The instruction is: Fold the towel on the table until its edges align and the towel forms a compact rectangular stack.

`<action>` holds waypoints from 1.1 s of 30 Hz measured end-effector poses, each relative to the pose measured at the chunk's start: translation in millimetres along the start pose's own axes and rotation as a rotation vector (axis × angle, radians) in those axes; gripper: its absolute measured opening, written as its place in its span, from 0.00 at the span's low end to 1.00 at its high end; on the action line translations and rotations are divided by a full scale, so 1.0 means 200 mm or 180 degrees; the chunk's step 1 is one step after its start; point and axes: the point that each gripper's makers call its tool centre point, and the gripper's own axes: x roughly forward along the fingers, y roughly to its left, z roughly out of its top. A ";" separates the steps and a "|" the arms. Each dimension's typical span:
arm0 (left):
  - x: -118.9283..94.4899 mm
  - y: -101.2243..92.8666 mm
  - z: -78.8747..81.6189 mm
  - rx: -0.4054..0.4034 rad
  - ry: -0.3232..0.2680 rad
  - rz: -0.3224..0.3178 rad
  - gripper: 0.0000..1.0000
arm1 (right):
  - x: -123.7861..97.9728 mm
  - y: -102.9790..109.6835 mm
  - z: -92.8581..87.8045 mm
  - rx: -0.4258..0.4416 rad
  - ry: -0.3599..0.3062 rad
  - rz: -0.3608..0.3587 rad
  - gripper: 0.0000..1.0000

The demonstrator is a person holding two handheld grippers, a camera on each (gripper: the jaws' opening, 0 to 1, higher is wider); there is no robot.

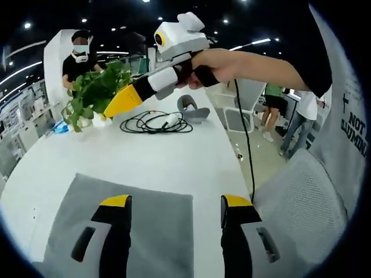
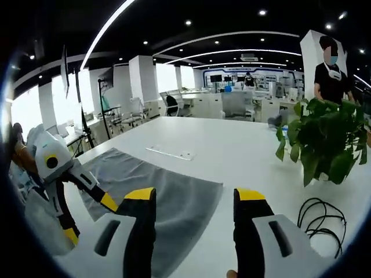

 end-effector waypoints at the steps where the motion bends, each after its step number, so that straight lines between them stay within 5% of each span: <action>1: 0.00 0.01 0.00 -0.0001 -0.0003 -0.0031 0.64 | 0.01 0.00 0.00 0.0003 0.0008 0.0003 0.53; 13: 0.16 -0.04 -0.05 0.0060 0.0088 -0.0211 0.63 | 0.17 -0.07 -0.08 0.0015 0.0136 -0.0008 0.52; 17: 0.24 -0.06 -0.07 0.0043 0.0096 -0.0237 0.59 | 0.20 -0.11 -0.11 -0.0353 0.0305 -0.0083 0.52; 21: 0.32 -0.07 -0.08 -0.0178 0.0058 -0.0341 0.54 | 0.28 -0.12 -0.15 -0.0049 0.0273 -0.0030 0.51; 33: 0.44 -0.12 -0.13 -0.0110 0.0148 -0.0324 0.50 | 0.43 -0.17 -0.20 -0.0082 0.0372 -0.0071 0.49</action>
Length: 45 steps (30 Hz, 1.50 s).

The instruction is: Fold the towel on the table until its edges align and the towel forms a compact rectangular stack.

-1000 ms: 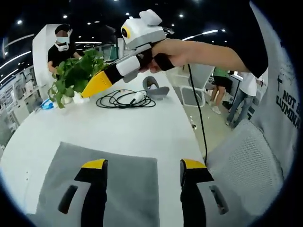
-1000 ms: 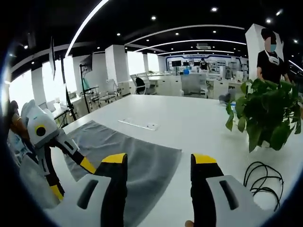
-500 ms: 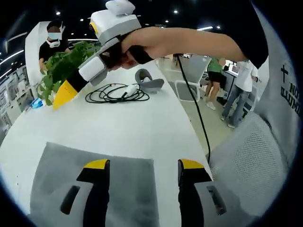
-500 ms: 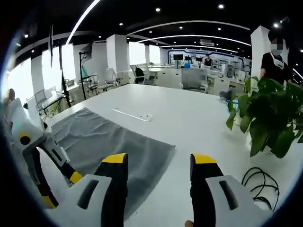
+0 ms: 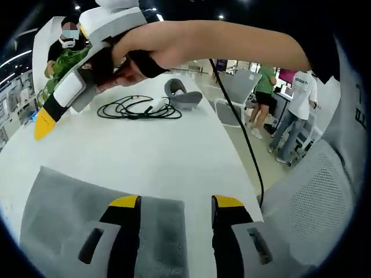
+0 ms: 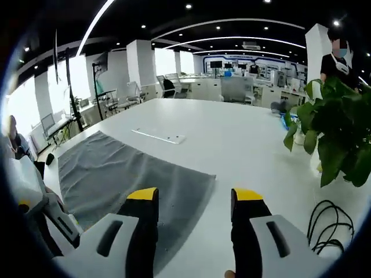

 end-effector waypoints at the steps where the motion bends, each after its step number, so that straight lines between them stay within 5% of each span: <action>1: 0.01 -0.01 0.00 0.0019 0.0020 0.0003 0.49 | 0.03 0.00 -0.01 -0.0007 0.0016 0.0004 0.49; 25: 0.19 0.01 -0.18 -0.0051 0.0181 0.0120 0.35 | 0.36 -0.01 -0.17 0.0113 0.0228 -0.0024 0.45; 31: 0.19 0.02 -0.18 0.0023 0.0132 0.0177 0.34 | 0.40 0.00 -0.20 0.0063 0.0287 0.0003 0.44; 36: 0.19 0.05 -0.18 0.0217 0.0123 0.0427 0.24 | 0.46 0.00 -0.24 0.0068 0.0355 0.0019 0.43; 45: 0.20 0.05 -0.18 0.0101 0.0104 0.0511 0.19 | 0.53 -0.02 -0.25 0.0069 0.0389 0.0020 0.41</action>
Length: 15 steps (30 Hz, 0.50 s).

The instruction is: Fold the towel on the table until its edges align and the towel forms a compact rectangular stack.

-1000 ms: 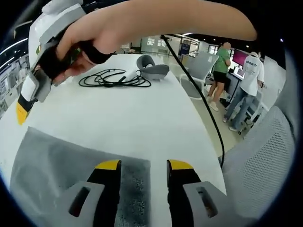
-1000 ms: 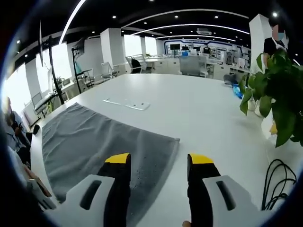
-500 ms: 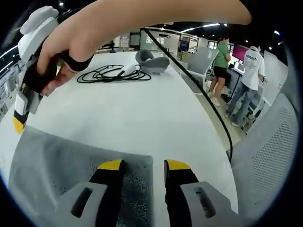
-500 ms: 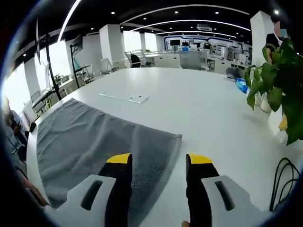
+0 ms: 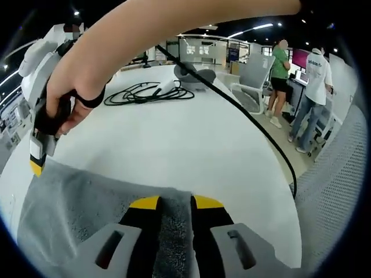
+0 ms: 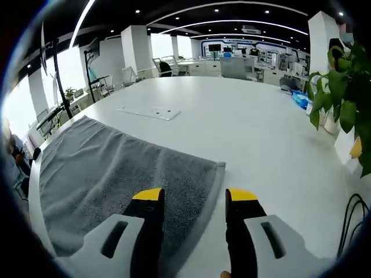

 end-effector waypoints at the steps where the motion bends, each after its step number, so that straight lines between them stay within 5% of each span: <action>1: 0.00 0.00 0.00 0.0031 -0.0003 0.0008 0.14 | 0.01 0.00 -0.01 0.0003 0.0015 0.0008 0.40; 15: 0.02 0.01 0.03 0.0002 -0.0054 0.0018 0.09 | 0.06 -0.08 -0.06 0.0034 0.0092 -0.0113 0.25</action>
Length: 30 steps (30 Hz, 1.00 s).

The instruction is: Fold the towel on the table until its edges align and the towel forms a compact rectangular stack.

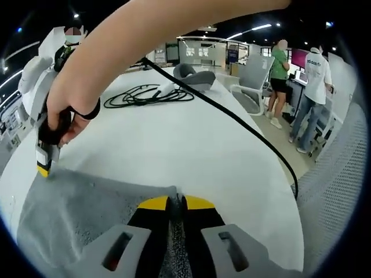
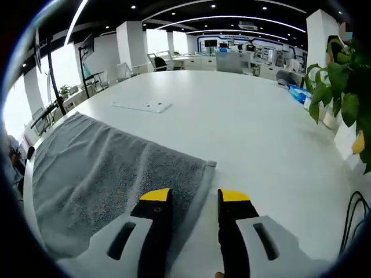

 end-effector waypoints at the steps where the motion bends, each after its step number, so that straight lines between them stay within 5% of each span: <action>1: 0.00 0.00 0.00 -0.0009 0.0008 0.0010 0.09 | 0.00 0.00 0.00 0.0015 -0.0001 -0.0006 0.21; 9: 0.01 -0.01 0.00 -0.0014 -0.0003 0.0002 0.09 | 0.01 0.00 -0.01 0.0083 0.0016 -0.0001 0.00; 22: 0.00 -0.02 0.01 -0.0171 -0.0021 -0.0039 0.08 | -0.06 -0.01 0.03 0.0023 -0.0039 0.0008 0.00; 30: -0.03 -0.05 0.10 -0.0100 -0.0107 -0.0054 0.08 | -0.12 -0.06 0.01 0.0058 -0.0049 -0.0036 0.00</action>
